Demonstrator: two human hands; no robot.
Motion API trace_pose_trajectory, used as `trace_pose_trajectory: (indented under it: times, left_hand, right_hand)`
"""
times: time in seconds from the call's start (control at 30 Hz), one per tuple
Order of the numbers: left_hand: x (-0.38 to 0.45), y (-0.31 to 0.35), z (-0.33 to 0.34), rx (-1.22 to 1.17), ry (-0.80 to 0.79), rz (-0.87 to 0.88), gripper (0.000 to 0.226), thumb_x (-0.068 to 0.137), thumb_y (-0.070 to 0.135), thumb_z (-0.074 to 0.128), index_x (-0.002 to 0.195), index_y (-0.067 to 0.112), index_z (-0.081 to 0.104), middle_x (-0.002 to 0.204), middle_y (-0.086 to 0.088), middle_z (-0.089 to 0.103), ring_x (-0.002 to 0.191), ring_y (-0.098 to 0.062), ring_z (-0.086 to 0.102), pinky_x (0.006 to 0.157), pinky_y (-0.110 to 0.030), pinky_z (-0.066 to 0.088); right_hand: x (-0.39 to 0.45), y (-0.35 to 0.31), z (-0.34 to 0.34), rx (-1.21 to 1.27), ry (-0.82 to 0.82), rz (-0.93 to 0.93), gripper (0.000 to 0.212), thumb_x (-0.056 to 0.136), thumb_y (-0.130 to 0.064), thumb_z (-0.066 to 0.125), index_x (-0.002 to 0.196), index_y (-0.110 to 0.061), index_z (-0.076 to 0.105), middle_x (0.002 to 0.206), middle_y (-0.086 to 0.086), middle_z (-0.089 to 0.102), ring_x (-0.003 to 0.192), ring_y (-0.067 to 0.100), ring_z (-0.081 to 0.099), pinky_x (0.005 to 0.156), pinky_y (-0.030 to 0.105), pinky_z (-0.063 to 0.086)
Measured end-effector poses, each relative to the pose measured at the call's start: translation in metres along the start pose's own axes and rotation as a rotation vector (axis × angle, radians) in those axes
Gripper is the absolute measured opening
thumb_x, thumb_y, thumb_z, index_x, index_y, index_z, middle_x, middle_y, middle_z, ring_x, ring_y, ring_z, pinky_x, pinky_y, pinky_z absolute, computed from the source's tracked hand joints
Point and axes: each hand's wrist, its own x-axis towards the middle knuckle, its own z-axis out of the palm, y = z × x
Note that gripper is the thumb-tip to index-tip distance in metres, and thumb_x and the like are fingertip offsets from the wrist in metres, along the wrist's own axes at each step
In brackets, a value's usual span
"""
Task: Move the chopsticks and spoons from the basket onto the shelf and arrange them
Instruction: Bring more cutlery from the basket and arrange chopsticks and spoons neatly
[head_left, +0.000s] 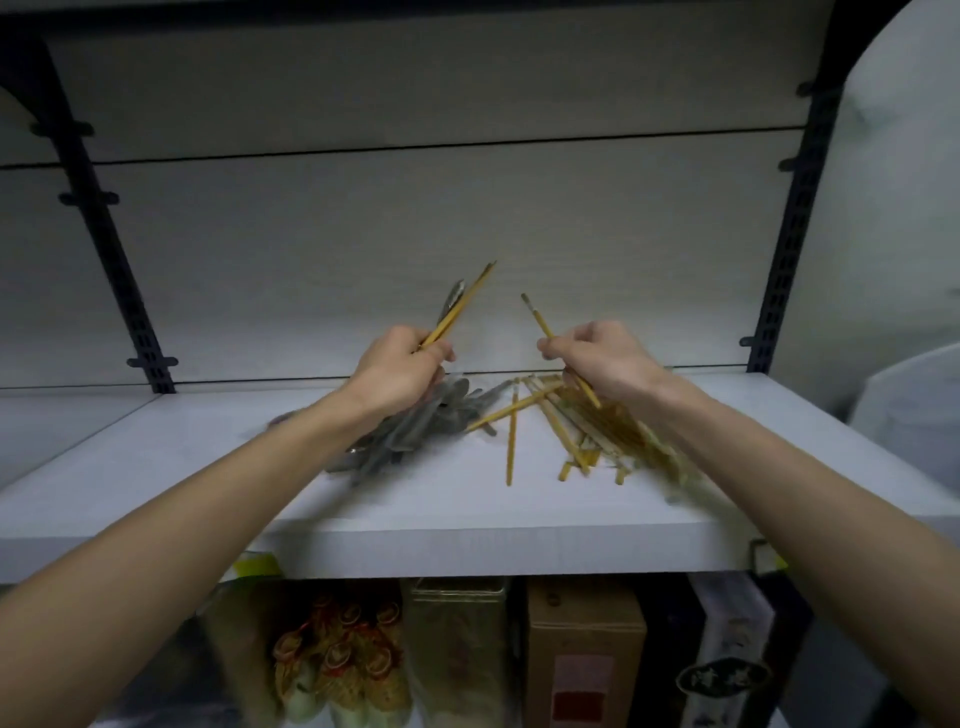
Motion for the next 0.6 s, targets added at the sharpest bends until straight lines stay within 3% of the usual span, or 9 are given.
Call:
trace_pose_trajectory:
  times: [0.13,0.2,0.37,0.5,0.6]
  left_hand:
    - [-0.001,0.034,0.064,-0.235,-0.102,-0.15,0.019,0.103,0.015,0.054,0.086,0.011,0.06,0.059,-0.003,0.047,0.038,-0.011,0.04,0.036,-0.017,0.025]
    - [0.002,0.044,0.094,-0.224,-0.131,-0.173,0.023,0.1,0.016,0.059,0.078,0.011,0.057,0.06,-0.007,0.047,0.041,-0.014,0.039,0.038,-0.018,0.024]
    - [0.002,0.067,0.146,-0.118,-0.111,-0.203,0.028,0.1,0.019,0.058,0.075,0.009,0.064,0.047,0.002,0.055,0.036,-0.01,0.044,0.036,-0.017,0.029]
    - [0.0,0.066,0.162,-0.103,-0.093,-0.221,0.024,0.099,0.015,0.058,0.085,0.004,0.073,0.072,-0.011,0.068,0.049,-0.017,0.047,0.043,-0.02,0.036]
    - [0.001,0.066,0.166,-0.081,-0.049,-0.218,0.02,0.096,0.017,0.064,0.088,0.003,0.077,0.074,-0.005,0.072,0.052,-0.011,0.052,0.048,-0.019,0.043]
  right_hand:
    - [0.006,0.035,-0.043,0.002,0.044,-0.028,0.023,0.089,-0.032,0.072,0.075,-0.014,0.069,0.047,-0.007,0.057,0.037,0.005,0.046,0.043,0.022,0.033]
    - [0.01,0.053,-0.06,-0.018,0.042,-0.034,0.015,0.086,-0.03,0.075,0.084,-0.015,0.073,0.055,-0.005,0.062,0.048,0.006,0.053,0.051,0.024,0.038]
    - [0.017,0.089,-0.08,-0.046,0.005,-0.029,0.026,0.077,-0.036,0.08,0.095,-0.017,0.074,0.08,0.002,0.069,0.076,0.017,0.061,0.072,0.028,0.047]
    - [0.012,0.107,-0.079,-0.096,-0.007,-0.043,0.014,0.078,-0.033,0.078,0.088,-0.025,0.072,0.068,-0.009,0.061,0.073,0.014,0.06,0.071,0.026,0.046]
    - [0.012,0.114,-0.079,-0.105,-0.023,-0.054,0.023,0.076,-0.037,0.078,0.094,-0.025,0.073,0.067,-0.009,0.06,0.073,0.015,0.06,0.071,0.027,0.047]
